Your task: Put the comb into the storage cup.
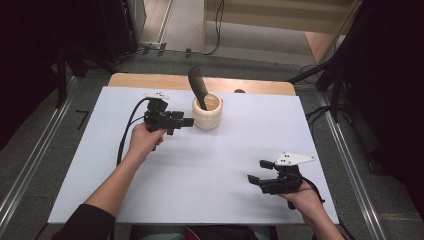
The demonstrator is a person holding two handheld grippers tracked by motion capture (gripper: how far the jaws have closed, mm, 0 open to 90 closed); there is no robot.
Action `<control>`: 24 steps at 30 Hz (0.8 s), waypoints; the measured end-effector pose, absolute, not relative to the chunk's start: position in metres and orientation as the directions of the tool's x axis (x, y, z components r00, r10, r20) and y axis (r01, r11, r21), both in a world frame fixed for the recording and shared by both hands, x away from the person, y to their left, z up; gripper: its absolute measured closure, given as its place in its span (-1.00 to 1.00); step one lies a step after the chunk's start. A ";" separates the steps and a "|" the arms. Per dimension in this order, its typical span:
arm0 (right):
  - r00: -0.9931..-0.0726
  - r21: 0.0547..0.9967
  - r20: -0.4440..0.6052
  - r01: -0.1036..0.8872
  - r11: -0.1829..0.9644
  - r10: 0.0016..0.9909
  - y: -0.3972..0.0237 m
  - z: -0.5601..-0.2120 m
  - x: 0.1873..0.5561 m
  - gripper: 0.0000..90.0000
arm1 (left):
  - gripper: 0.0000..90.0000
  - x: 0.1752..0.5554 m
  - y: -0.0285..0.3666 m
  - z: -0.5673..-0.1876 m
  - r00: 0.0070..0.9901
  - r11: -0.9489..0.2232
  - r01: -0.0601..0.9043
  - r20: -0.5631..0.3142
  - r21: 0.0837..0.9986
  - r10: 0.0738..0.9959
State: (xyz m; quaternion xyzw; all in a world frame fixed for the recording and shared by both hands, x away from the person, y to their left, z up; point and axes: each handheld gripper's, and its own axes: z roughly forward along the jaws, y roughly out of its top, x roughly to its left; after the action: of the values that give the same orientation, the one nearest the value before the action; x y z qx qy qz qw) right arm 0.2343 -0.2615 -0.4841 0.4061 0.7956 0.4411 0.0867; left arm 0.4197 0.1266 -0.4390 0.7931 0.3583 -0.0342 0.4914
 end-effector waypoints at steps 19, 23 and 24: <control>-0.659 0.771 0.218 0.568 0.287 0.720 -0.260 -0.484 0.234 -0.51 | -0.31 0.390 0.141 -0.449 0.739 -0.264 0.607 -0.410 0.750 0.534; -0.659 0.771 0.218 0.568 0.287 0.720 -0.260 -0.484 0.234 -0.51 | -0.31 0.383 0.144 -0.448 0.741 -0.264 0.605 -0.410 0.751 0.533; -0.661 0.772 0.217 0.567 0.288 0.718 -0.260 -0.484 0.234 -0.51 | -0.31 0.382 0.145 -0.448 0.742 -0.263 0.605 -0.412 0.751 0.529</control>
State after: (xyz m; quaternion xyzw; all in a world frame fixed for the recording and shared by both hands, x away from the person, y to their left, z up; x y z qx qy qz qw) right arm 0.2341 -0.2602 -0.4836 0.4026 0.7979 0.4404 0.0861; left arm 0.3818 0.1447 -0.4480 0.7936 0.3574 -0.0388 0.4909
